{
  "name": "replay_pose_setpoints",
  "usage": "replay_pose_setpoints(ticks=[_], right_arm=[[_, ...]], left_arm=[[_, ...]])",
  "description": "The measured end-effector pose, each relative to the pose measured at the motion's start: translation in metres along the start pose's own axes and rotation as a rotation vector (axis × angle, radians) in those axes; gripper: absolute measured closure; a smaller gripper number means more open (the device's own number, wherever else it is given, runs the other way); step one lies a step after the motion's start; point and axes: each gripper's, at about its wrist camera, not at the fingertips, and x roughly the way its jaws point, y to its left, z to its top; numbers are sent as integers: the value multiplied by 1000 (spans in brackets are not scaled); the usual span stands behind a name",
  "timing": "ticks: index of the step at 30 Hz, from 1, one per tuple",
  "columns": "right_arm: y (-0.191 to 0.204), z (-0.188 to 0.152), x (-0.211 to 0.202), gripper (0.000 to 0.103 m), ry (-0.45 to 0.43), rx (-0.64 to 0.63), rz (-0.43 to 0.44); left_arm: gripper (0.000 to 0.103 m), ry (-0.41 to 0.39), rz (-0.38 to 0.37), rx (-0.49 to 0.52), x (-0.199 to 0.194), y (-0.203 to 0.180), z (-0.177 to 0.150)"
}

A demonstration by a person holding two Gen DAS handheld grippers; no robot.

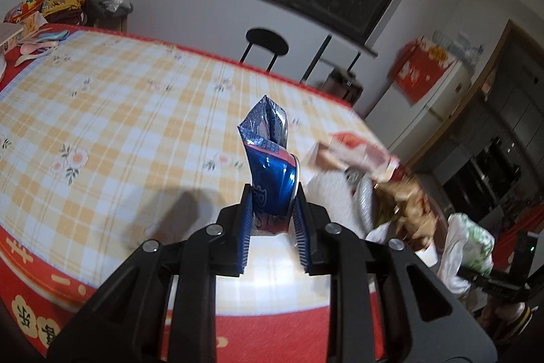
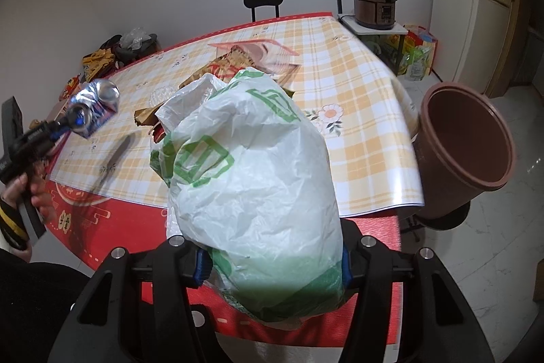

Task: Collect trash
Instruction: 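Carry the plastic bag to the brown bin and release it with the right gripper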

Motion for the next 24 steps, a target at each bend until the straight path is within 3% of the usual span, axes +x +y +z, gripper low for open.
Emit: replay_pose_setpoints(ticks=[11, 24], right_arm=[[-57, 20, -38, 48, -110, 90, -91], [-191, 32, -48, 48, -157, 291, -135]], left_arm=[[78, -48, -59, 20, -4, -32, 18], [78, -117, -34, 51, -5, -113, 33]])
